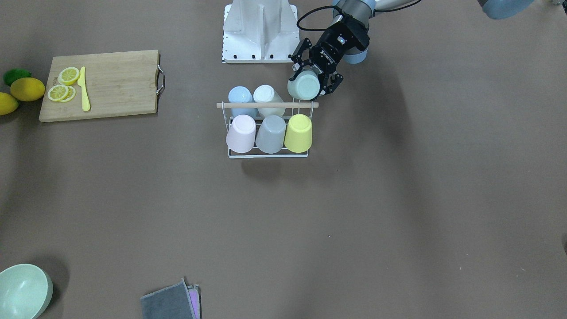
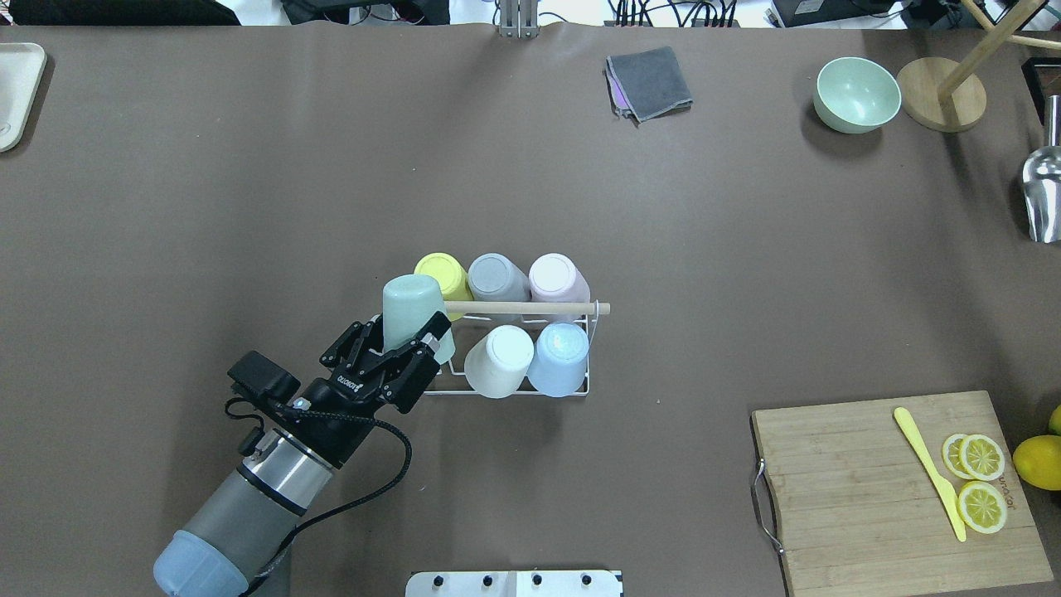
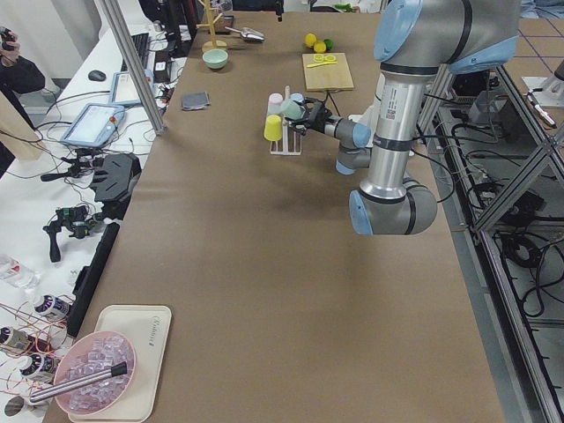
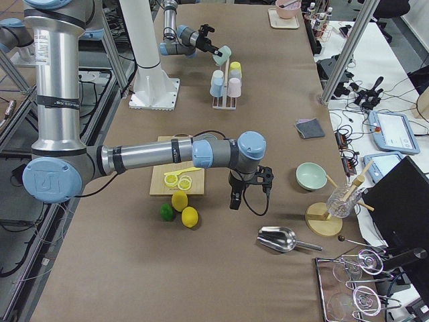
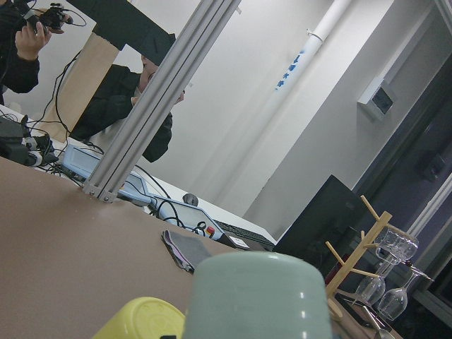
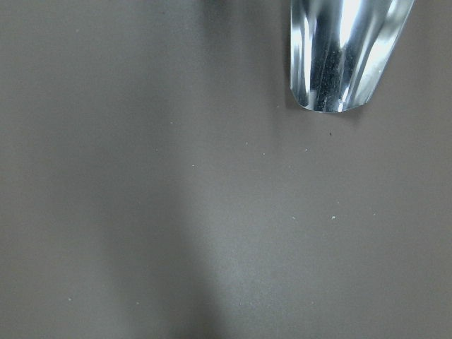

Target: Place cup on cup holder

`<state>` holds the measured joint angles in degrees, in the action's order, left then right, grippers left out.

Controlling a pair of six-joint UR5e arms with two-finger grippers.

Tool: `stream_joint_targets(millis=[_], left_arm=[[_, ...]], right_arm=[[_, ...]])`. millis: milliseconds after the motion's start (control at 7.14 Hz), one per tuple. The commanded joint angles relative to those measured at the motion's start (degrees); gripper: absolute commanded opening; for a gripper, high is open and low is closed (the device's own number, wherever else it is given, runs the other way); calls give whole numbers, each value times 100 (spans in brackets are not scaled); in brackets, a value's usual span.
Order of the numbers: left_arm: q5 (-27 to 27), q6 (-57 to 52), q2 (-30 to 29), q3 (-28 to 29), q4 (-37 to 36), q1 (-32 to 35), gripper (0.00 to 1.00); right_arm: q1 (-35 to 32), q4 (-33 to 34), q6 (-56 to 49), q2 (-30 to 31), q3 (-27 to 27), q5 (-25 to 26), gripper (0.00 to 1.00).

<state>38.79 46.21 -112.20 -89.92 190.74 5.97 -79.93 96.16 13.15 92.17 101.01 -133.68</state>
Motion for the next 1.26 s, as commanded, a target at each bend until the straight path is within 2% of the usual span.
stream_joint_targets(millis=[0, 420, 700, 840, 1120], left_arm=[[-12, 45, -13, -16, 7, 0, 97], [-204, 81, -47, -43, 7, 0, 97], [-179, 2, 22, -436, -19, 88, 96], [-170, 2, 23, -421, -28, 97, 96], [4, 10, 31, -438, -168, 473, 96]], right_arm=[[-5, -1, 3, -6, -2, -27, 99], [-5, -10, 38, -6, -2, -36, 99], [-5, -1, 38, -6, 6, -62, 99], [-5, -1, 47, -15, -2, -88, 99], [-5, -1, 125, -15, -2, -88, 99]])
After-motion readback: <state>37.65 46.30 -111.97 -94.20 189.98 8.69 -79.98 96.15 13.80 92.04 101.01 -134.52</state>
